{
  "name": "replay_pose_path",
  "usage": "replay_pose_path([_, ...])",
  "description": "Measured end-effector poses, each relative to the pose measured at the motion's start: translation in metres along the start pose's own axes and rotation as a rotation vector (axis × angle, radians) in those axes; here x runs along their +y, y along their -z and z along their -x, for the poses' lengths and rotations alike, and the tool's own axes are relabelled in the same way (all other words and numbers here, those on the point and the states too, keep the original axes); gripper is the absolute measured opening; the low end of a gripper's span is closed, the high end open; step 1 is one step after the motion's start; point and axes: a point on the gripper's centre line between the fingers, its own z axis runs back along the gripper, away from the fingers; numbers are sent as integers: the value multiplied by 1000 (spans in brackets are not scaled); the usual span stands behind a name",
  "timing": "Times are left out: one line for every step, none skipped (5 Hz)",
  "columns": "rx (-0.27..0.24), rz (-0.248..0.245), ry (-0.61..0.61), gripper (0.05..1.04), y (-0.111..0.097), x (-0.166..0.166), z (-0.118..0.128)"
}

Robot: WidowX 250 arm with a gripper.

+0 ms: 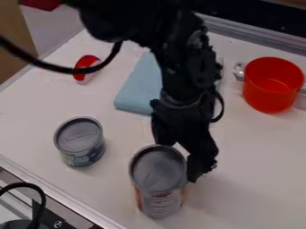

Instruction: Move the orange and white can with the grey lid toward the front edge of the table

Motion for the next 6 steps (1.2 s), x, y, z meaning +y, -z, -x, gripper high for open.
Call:
replay_pose_path([-6,-6,5,997,-3,2,13])
replay_pose_path([-43,-23,-31,997,-6,7,9])
replay_pose_path([-161,-73,-220,997,-12,22,-16])
replay_pose_path([-216,-100,-388,997,-18,44,-38])
replay_pose_path([-224,-178,-481,997,-21,77,-42])
replay_pose_path([-232,-221,-593,997,-28,122,-39])
